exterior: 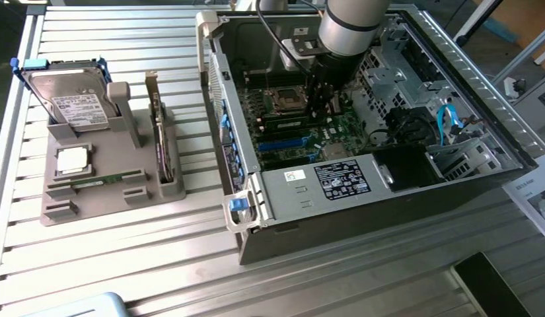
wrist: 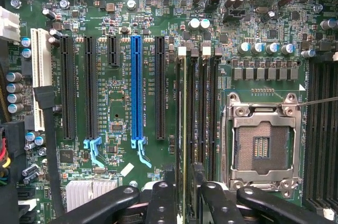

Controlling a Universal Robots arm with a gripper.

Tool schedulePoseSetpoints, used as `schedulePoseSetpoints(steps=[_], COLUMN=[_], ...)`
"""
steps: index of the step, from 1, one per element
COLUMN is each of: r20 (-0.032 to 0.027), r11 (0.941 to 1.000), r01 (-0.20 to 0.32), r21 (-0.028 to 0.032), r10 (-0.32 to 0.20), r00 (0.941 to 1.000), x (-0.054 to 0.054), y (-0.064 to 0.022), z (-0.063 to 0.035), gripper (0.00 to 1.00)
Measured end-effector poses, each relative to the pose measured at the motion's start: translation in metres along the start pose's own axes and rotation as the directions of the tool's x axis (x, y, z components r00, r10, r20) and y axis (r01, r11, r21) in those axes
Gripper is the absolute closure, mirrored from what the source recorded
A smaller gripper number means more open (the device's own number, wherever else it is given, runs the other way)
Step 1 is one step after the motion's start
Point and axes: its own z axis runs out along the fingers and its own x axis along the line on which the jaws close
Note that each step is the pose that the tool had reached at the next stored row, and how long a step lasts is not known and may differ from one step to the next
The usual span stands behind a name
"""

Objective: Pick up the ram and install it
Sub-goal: 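Insert the ram into the slot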

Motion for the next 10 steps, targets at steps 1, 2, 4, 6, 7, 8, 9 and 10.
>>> schedulePoseSetpoints(steps=[1, 2, 4, 6, 7, 8, 9, 10], r20=[0.0000, 0.0000, 0.0000, -0.0011, -0.0012, -0.0018, -0.0027, -0.0039], r11=[1.0000, 1.0000, 1.0000, 1.0000, 1.0000, 1.0000, 1.0000, 1.0000], r01=[0.000, 0.000, 0.000, 0.000, 0.000, 0.000, 0.000, 0.000], r21=[0.0000, 0.0000, 0.0000, -0.0001, 0.0000, 0.0001, 0.0000, -0.0001], r10=[0.000, 0.000, 0.000, 0.000, 0.000, 0.000, 0.000, 0.000], r00=[1.0000, 1.0000, 1.0000, 1.0000, 1.0000, 1.0000, 1.0000, 1.0000], x=[0.000, 0.000, 0.000, 0.000, 0.000, 0.000, 0.000, 0.000], y=[0.0000, 0.0000, 0.0000, -0.0001, -0.0002, -0.0003, -0.0004, -0.0005], z=[0.0000, 0.0000, 0.0000, -0.0020, -0.0040, -0.0070, -0.0092, -0.0113], gripper=[0.74, 0.74, 0.74, 0.74, 0.74, 0.74, 0.74, 0.74])
